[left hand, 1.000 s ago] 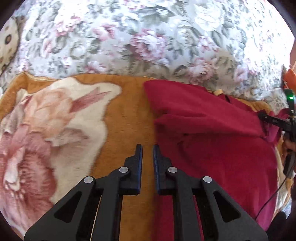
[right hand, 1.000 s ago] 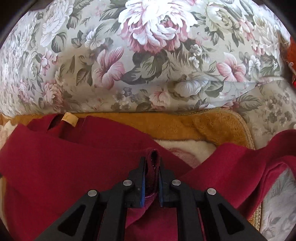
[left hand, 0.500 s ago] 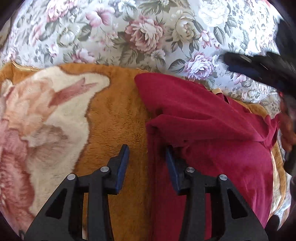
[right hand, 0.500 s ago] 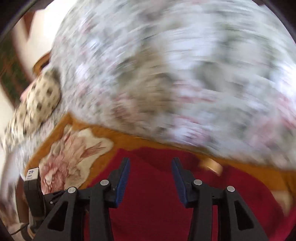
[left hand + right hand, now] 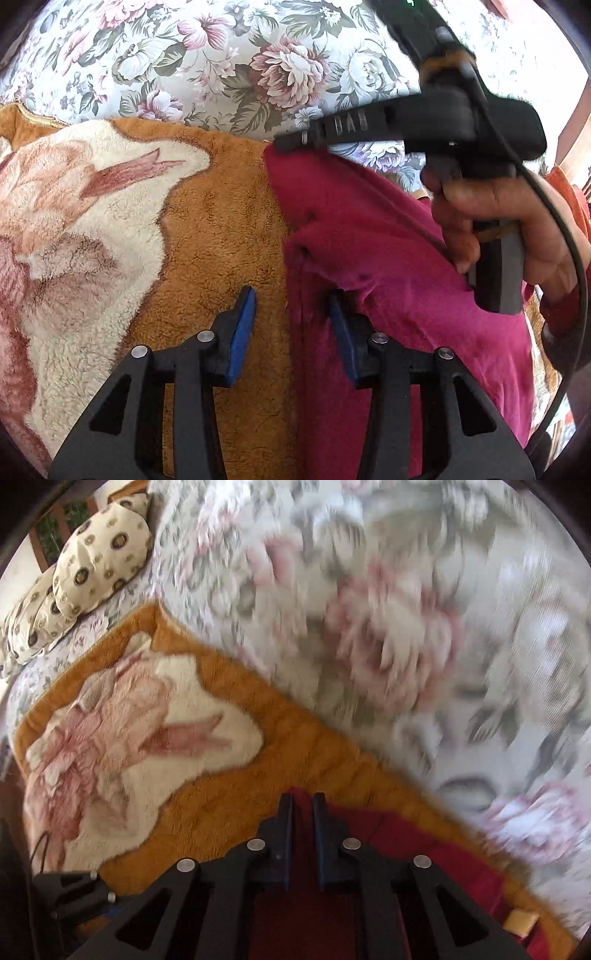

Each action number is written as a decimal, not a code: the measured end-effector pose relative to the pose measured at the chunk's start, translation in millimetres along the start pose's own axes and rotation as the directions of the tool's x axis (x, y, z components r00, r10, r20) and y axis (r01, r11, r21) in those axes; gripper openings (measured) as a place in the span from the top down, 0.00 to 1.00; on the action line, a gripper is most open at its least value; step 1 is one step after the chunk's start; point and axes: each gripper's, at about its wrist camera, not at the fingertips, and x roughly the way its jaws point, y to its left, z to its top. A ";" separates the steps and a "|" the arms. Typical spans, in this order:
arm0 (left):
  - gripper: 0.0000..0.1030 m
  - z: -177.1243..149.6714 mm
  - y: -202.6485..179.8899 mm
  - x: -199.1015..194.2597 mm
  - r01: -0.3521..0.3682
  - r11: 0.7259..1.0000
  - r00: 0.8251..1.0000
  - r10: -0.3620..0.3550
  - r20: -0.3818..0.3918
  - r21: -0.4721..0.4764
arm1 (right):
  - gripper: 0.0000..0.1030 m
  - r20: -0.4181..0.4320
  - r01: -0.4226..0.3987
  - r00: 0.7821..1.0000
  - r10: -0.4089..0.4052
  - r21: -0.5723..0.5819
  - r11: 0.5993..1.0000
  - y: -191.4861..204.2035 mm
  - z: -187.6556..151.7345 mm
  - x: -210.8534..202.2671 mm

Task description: Fold small clothes

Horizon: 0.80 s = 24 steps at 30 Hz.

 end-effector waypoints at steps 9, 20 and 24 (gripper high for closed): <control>0.61 -6.1 8.0 -6.0 0.003 1.000 1.000 -0.003 0.007 -0.006 | 0.92 0.070 0.170 0.982 -0.173 0.051 0.984 -13.1 7.2 27.1; 0.61 10.8 -11.3 -34.1 -0.094 0.995 0.994 0.091 0.066 0.045 | 0.75 0.112 0.008 0.993 -0.039 0.261 0.965 -24.9 -87.1 -86.5; 0.61 22.0 -27.9 -14.8 -0.078 0.996 0.996 0.077 0.034 0.035 | 0.74 0.064 0.009 0.997 -0.034 0.359 0.933 -33.6 -129.4 -64.0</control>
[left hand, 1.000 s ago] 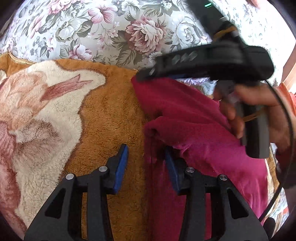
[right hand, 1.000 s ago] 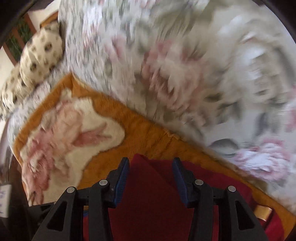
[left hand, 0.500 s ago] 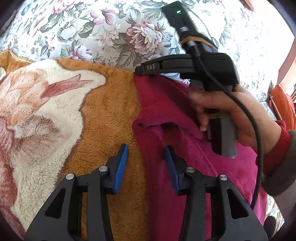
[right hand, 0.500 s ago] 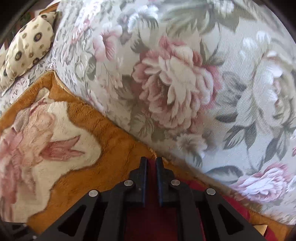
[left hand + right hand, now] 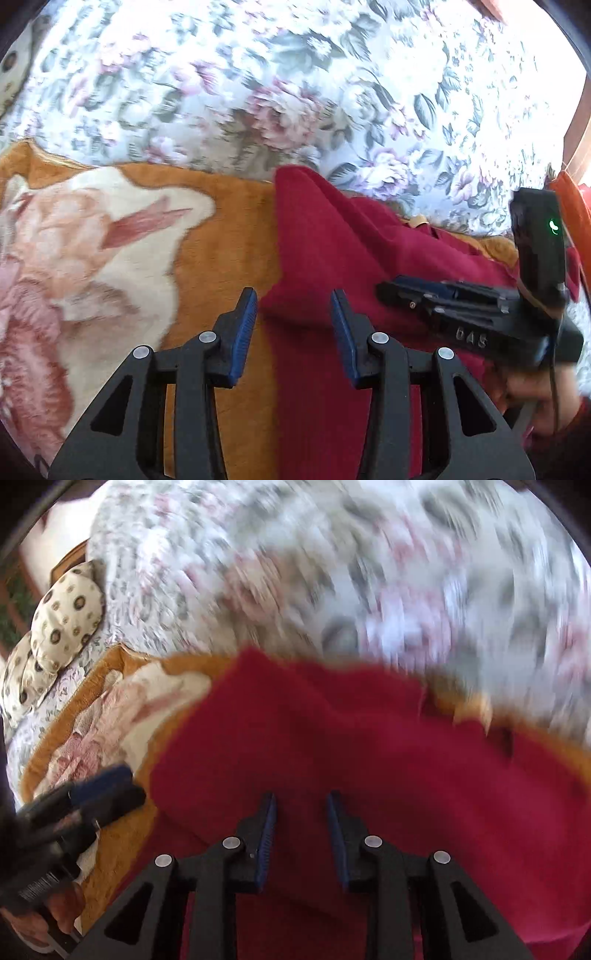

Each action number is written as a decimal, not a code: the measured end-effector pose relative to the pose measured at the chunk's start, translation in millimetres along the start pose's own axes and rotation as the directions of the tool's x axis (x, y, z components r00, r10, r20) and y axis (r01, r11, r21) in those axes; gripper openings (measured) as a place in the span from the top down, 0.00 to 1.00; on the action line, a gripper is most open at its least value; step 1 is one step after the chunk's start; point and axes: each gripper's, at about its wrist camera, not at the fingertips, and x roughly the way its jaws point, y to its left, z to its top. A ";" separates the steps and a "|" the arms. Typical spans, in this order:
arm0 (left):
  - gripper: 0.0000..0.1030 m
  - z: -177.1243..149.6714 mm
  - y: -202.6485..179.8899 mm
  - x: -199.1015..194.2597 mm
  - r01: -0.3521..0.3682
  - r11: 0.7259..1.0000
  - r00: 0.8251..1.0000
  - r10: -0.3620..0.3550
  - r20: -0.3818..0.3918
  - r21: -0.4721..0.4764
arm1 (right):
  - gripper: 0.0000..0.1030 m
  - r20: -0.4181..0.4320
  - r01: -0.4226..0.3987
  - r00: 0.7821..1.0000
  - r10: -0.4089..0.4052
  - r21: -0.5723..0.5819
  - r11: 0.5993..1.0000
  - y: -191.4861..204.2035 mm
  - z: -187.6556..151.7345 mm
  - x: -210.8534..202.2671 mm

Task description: Fold small clothes

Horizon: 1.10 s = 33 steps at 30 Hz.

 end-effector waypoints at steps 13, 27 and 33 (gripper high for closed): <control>0.55 14.2 -29.5 16.4 -0.074 0.996 0.997 0.074 -0.009 0.050 | 0.72 0.117 0.292 0.937 -0.329 0.252 0.922 -118.8 -40.0 -129.8; 0.55 3.7 -44.0 5.4 -0.051 0.997 0.997 0.054 -0.057 0.066 | 0.61 0.260 0.235 0.880 -0.397 0.488 0.840 -170.7 -109.7 -239.2; 0.55 1.4 -51.8 6.0 -0.031 0.997 0.997 0.036 -0.072 0.067 | 0.53 0.384 0.096 0.781 -0.491 0.704 0.704 -211.0 -147.5 -293.1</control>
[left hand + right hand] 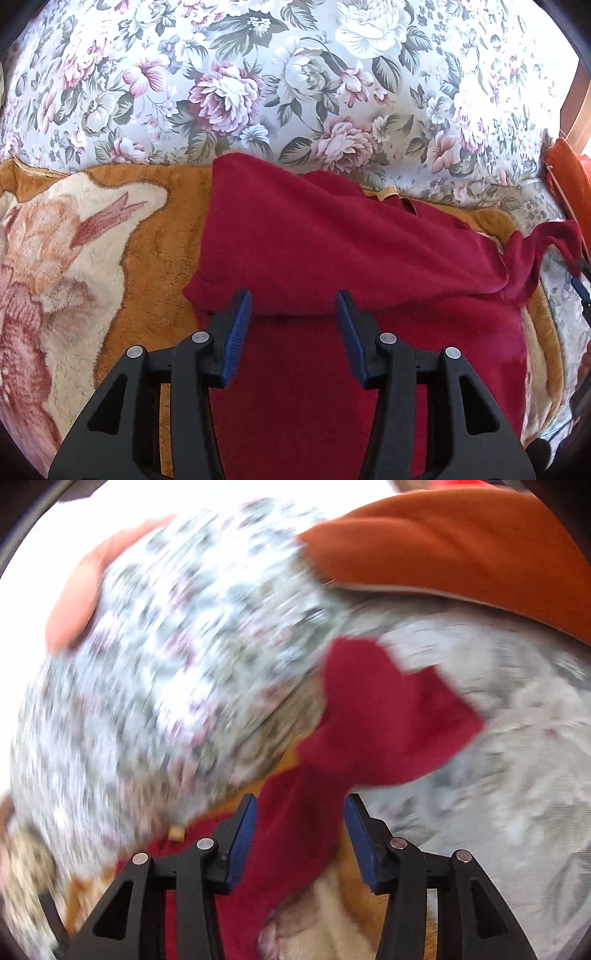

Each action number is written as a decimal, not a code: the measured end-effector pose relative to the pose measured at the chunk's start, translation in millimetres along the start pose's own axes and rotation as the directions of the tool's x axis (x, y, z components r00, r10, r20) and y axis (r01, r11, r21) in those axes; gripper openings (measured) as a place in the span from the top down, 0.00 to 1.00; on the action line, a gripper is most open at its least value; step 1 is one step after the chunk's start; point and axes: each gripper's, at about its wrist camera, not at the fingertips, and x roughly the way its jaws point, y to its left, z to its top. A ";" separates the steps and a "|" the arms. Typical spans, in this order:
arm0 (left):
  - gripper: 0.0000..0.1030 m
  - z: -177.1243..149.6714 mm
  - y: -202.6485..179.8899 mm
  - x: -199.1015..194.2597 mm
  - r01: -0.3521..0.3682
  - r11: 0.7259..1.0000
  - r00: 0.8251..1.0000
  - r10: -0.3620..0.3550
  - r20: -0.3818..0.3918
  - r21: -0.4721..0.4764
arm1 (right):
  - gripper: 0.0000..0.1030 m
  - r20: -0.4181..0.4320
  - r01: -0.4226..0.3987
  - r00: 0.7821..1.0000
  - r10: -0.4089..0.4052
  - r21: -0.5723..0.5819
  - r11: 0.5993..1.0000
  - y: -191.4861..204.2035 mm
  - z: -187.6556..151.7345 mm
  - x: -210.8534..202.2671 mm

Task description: Fold small clothes

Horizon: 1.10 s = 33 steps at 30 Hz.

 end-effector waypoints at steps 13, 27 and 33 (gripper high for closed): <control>0.55 0.4 2.0 -1.1 -0.002 1.000 1.000 0.002 -0.001 0.000 | 0.51 0.080 -0.048 0.996 0.027 0.265 0.963 -43.7 23.0 7.5; 0.55 3.0 3.8 -7.8 0.009 1.000 1.000 -0.009 0.010 -0.012 | 0.94 0.244 -0.099 0.967 0.075 0.090 0.991 -8.4 61.8 -23.7; 0.55 13.1 12.1 -23.1 0.057 0.996 0.997 -0.053 0.058 -0.065 | 0.94 0.164 -0.274 0.931 0.326 -0.276 0.921 122.1 54.9 -45.7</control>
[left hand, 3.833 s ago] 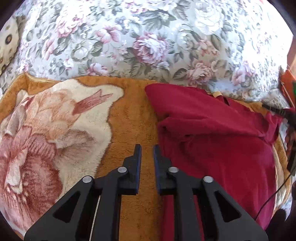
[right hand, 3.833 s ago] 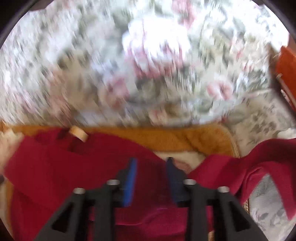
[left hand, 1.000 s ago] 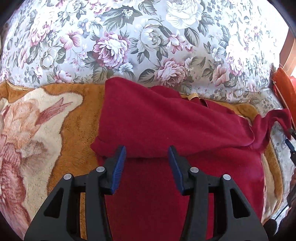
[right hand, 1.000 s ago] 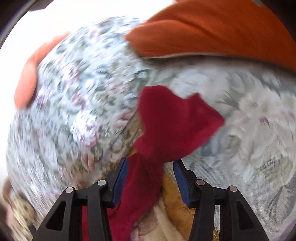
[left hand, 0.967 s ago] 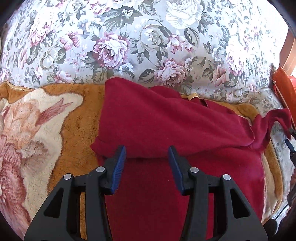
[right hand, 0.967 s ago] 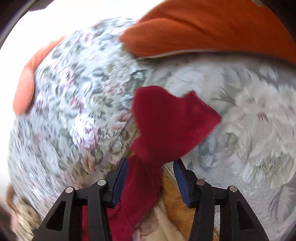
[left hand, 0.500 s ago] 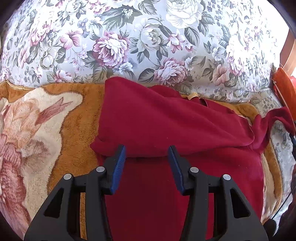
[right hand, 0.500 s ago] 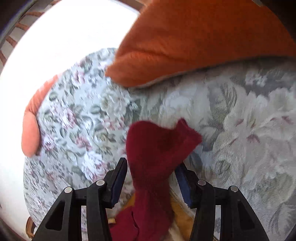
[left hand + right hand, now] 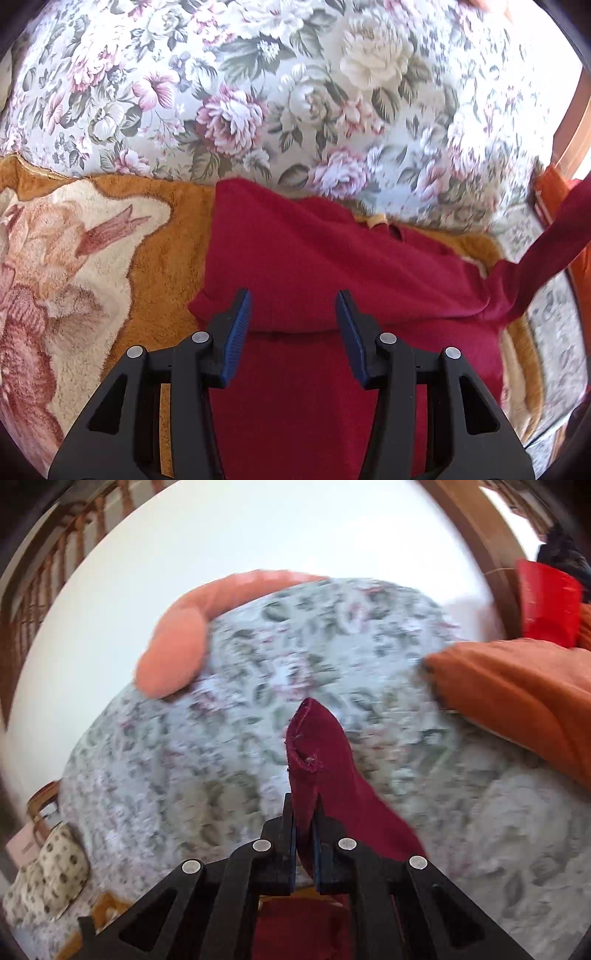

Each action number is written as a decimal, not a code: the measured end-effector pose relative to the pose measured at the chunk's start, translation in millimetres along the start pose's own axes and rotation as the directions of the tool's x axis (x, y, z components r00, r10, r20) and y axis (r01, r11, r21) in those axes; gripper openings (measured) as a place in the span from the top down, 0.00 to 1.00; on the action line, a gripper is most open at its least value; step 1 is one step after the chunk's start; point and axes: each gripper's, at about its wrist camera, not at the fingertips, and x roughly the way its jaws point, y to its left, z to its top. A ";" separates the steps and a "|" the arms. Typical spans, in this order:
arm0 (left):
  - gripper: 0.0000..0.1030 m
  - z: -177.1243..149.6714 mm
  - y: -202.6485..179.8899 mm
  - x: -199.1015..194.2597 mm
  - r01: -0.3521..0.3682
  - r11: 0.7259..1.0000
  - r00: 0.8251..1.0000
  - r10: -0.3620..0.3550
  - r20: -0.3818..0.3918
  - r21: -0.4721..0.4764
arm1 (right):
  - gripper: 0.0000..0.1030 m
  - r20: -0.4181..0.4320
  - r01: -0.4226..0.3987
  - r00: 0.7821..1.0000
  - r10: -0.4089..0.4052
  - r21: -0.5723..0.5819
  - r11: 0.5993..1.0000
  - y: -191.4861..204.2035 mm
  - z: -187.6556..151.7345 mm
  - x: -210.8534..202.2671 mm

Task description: Fold small clothes

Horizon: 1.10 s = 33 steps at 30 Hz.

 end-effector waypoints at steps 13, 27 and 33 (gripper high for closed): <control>0.44 8.5 51.7 -0.2 0.001 0.992 0.999 0.003 0.034 -0.124 | 0.93 -0.556 -0.354 0.781 0.283 -0.020 0.935 185.3 -202.3 190.1; 0.34 15.7 29.9 35.5 0.038 0.994 0.999 -0.039 -0.010 -0.107 | 0.71 -0.525 -0.221 0.832 0.182 -0.012 0.975 75.9 -173.0 115.8; 0.65 20.2 0.6 60.7 0.053 0.998 0.998 -0.055 -0.045 -0.042 | 0.71 -0.469 0.014 0.883 -0.015 -0.004 1.000 -13.5 -163.1 82.0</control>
